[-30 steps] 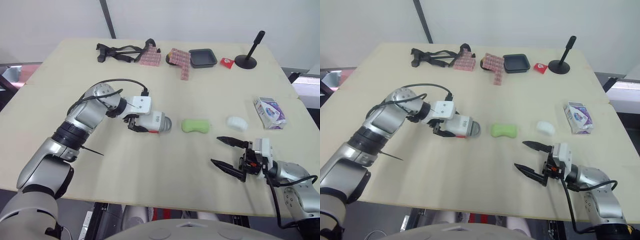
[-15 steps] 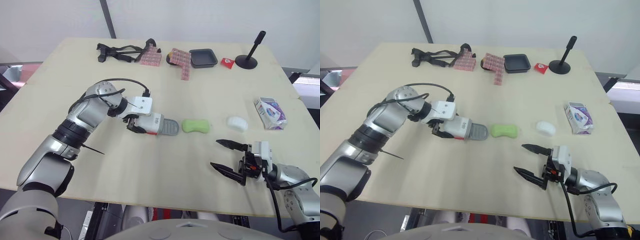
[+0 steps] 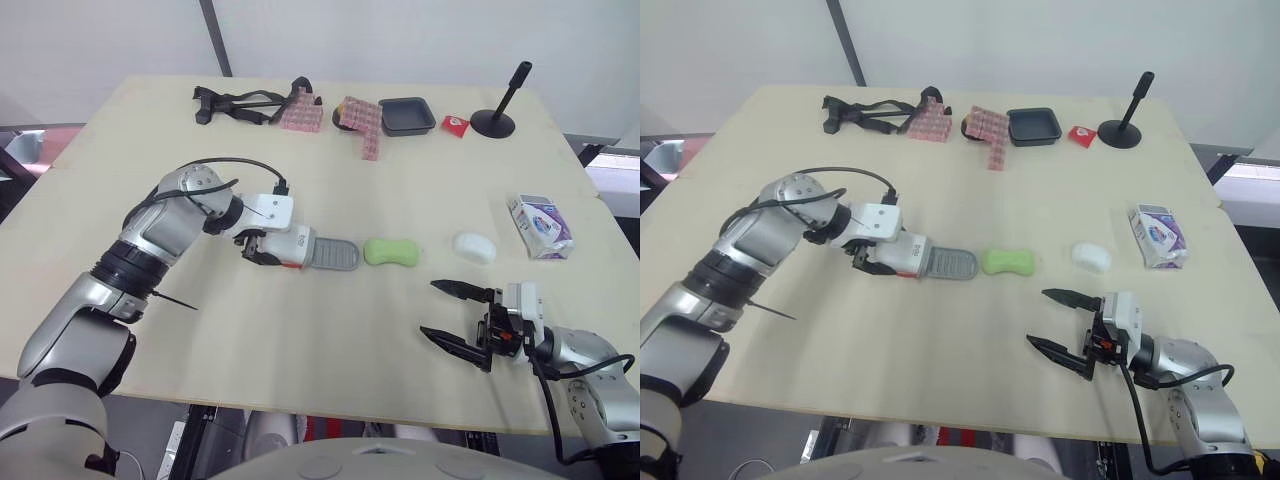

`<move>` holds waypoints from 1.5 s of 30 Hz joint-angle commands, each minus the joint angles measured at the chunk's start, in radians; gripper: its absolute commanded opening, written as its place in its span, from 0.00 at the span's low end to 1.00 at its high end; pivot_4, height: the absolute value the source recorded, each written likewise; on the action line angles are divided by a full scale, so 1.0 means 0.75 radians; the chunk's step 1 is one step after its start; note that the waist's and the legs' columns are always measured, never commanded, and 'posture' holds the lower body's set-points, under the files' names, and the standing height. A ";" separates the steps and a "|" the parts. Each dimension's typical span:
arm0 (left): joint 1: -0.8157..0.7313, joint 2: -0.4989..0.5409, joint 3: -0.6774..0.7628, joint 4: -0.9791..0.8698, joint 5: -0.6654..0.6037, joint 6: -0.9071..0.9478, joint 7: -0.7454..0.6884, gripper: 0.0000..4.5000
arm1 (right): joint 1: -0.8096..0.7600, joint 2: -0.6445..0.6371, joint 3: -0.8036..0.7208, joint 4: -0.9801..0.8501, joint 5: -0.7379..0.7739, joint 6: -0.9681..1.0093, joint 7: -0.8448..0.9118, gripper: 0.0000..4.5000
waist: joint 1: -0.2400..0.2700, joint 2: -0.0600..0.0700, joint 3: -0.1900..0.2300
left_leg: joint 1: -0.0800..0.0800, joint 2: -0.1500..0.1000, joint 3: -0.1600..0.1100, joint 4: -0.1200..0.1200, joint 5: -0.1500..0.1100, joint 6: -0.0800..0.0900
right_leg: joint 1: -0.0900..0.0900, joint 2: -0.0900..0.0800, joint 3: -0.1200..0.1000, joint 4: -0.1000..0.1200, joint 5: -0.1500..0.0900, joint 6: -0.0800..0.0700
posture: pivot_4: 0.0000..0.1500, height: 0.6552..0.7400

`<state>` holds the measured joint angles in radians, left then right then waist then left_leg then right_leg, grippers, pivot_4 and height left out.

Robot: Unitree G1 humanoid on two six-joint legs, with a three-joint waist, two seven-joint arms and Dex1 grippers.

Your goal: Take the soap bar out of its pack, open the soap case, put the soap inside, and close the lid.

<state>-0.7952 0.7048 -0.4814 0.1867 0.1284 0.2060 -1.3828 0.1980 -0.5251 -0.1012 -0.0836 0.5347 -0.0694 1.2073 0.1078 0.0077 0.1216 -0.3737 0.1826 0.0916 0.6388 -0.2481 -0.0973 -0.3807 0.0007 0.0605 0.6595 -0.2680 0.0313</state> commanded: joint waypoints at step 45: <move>0.150 0.048 0.141 0.139 -0.082 -0.125 0.037 0.89 | -0.050 -0.042 -0.005 0.010 -0.006 -0.033 0.016 1.00 | -0.001 0.000 0.000 | 0.001 0.000 0.000 -0.005 0.000 0.000 | 0.002 0.000 -0.001 -0.005 0.000 0.000 | 1.00 1.00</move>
<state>-0.6888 0.7339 -0.4008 0.2941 0.0699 0.1230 -1.3564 0.1632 -0.5436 -0.0904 -0.0564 0.5304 -0.0927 1.2186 0.1071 0.0077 0.1216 -0.3732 0.1825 0.0916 0.6354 -0.2481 -0.0974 -0.3795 0.0005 0.0594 0.6559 -0.2679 0.0315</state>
